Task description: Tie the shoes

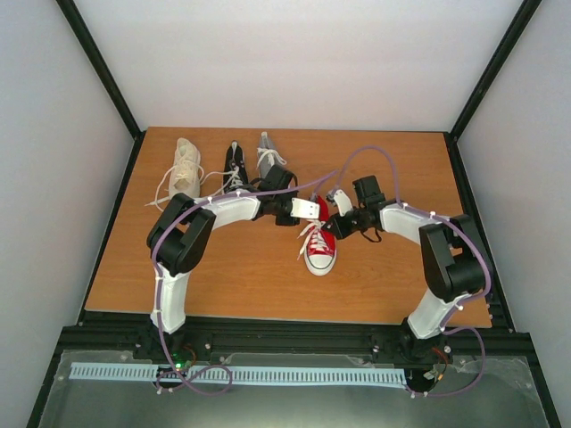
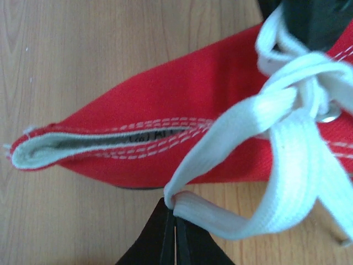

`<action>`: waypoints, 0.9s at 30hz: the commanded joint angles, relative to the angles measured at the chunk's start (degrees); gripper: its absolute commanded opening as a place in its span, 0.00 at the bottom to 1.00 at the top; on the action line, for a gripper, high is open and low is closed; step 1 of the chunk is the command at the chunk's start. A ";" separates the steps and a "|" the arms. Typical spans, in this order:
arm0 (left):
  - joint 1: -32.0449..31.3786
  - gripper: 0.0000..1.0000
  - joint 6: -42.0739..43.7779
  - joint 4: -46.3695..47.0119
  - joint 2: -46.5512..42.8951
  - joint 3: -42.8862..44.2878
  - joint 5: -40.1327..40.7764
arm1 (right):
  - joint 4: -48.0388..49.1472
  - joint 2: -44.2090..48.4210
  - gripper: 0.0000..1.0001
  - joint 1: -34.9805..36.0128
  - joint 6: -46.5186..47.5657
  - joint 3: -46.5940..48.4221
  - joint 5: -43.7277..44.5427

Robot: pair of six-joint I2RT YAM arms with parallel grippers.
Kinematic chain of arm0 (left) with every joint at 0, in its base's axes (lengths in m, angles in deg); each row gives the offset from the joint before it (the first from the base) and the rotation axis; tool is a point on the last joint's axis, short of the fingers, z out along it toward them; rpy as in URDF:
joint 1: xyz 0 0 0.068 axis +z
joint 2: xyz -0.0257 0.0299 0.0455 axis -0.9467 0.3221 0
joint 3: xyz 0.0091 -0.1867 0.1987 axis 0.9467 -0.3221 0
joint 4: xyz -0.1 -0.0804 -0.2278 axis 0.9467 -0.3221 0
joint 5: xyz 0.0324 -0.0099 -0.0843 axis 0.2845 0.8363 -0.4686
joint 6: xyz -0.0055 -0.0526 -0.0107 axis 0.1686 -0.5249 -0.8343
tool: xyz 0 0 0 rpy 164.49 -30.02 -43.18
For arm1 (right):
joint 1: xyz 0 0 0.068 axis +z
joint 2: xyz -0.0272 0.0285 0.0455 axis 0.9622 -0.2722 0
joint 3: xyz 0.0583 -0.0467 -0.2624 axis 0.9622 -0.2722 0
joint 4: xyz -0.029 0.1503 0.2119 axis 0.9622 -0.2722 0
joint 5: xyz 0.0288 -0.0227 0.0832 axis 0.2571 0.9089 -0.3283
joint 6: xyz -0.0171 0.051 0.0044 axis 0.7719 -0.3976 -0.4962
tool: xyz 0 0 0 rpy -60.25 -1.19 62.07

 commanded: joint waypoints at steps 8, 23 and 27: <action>1.49 0.01 3.08 2.04 -0.27 0.33 8.98 | -0.02 6.52 0.03 1.88 -7.00 -6.30 2.37; 2.02 0.01 3.42 5.77 0.64 -0.32 11.87 | -2.56 7.31 0.03 1.90 -16.82 -10.67 1.23; 2.36 0.01 3.57 4.60 0.65 -0.31 11.96 | -2.94 7.49 0.03 1.84 -17.72 -11.42 1.19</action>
